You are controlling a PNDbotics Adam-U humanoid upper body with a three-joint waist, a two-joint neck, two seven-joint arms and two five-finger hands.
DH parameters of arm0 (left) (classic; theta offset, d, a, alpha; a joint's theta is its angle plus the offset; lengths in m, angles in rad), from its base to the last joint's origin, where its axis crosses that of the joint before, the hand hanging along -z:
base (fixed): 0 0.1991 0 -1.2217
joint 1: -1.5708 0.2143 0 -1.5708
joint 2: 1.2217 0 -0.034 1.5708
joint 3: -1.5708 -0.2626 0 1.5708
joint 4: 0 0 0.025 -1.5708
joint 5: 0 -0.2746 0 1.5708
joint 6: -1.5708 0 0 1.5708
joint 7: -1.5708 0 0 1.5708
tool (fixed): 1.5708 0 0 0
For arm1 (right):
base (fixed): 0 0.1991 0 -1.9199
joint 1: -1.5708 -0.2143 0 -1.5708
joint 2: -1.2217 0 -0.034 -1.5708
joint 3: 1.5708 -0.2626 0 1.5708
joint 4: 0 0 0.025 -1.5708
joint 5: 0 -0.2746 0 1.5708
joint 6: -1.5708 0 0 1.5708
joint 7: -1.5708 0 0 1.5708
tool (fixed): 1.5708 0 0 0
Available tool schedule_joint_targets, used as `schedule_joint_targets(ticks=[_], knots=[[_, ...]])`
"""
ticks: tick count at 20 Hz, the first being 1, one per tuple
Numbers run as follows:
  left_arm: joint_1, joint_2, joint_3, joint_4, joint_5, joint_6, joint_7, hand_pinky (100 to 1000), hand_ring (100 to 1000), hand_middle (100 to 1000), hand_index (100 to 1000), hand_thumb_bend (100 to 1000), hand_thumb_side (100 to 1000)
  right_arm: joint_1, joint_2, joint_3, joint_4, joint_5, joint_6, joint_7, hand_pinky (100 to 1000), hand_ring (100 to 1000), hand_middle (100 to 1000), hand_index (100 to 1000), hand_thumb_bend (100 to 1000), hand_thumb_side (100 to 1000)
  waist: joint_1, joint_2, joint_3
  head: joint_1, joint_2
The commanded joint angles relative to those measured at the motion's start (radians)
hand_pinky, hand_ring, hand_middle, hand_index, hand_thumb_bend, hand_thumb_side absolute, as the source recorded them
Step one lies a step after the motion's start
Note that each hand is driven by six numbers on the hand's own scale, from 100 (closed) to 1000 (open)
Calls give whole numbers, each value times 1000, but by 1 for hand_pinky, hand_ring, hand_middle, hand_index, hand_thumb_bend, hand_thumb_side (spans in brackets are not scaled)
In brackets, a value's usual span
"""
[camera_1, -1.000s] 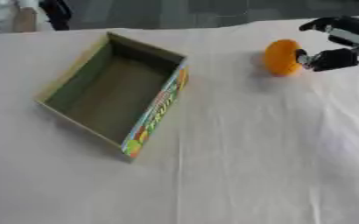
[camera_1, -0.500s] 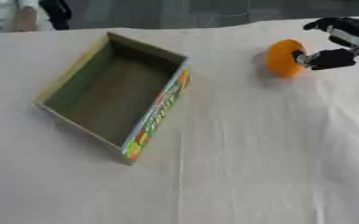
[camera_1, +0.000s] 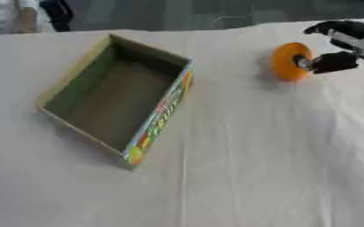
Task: Pick up objects on the table and place them in the box.
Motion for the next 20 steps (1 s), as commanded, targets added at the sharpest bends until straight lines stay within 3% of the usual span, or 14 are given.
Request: schedule_joint_targets(ticks=[1,5,10,20], knots=[[-12,11,4,-19,3,3,-2,649,613,550,793,103,965,-18,-22,-5,-25,-28,-16,25,1000,1000,970,1000,232,696,-5,-20,1,-1,-13],[-14,13,3,-19,2,4,-4,648,612,550,792,104,966,-17,-31,8,-48,-57,-25,72,1000,1000,972,1000,209,687,-9,-20,-3,-3,-13],[-19,12,2,-19,2,3,-4,648,611,550,793,104,966,-9,-36,14,-36,-26,-35,111,1000,1000,972,1000,176,666,-13,-16,0,-6,-21],[-22,9,2,-19,4,2,-4,647,609,549,793,102,967,-3,-32,18,-3,46,-56,79,1000,1000,969,1000,100,623,-14,-7,7,-11,-36]])
